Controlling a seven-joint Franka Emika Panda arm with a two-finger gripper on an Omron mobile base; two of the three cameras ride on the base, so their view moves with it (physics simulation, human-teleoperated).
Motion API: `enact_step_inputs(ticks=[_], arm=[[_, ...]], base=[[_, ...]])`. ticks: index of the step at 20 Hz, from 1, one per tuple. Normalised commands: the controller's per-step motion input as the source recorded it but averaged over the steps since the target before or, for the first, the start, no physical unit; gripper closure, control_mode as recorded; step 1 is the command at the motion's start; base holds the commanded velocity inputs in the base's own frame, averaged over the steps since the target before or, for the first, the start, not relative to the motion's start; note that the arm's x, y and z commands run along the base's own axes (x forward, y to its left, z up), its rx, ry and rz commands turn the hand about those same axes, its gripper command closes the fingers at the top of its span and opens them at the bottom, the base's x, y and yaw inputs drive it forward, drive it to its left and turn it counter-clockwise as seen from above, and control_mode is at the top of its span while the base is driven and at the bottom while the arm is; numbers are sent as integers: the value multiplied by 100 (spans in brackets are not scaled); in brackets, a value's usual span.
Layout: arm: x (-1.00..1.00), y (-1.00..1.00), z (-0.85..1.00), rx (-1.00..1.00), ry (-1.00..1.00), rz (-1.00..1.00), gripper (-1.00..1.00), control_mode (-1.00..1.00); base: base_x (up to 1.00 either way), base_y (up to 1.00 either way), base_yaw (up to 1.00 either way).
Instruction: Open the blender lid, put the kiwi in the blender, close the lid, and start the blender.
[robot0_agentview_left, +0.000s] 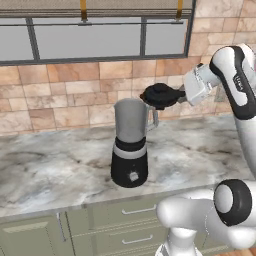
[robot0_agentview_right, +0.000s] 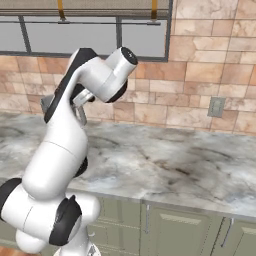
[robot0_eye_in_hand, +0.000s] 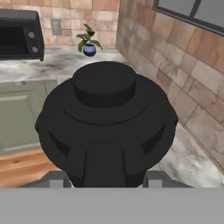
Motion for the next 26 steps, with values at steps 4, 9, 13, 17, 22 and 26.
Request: enact_step_inputs(ticks=[4, 9, 13, 17, 22, 26], arm=[[21, 72, 2, 1, 6, 0, 100, -100], [49, 59, -12, 0, 6, 2, 100, -100], [44, 39, -15, 0, 3, 10, 100, -100], [30, 6, -29, 0, 0, 17, 100, -100], [36, 0, -12, 0, 0, 14, 100, -100], [28, 0, 0, 0, -1, 8, 100, -100]], base=[[0, 0, 0], [0, 0, 0], [0, 0, 0], [0, 0, 0], [0, 0, 0], [0, 0, 0]])
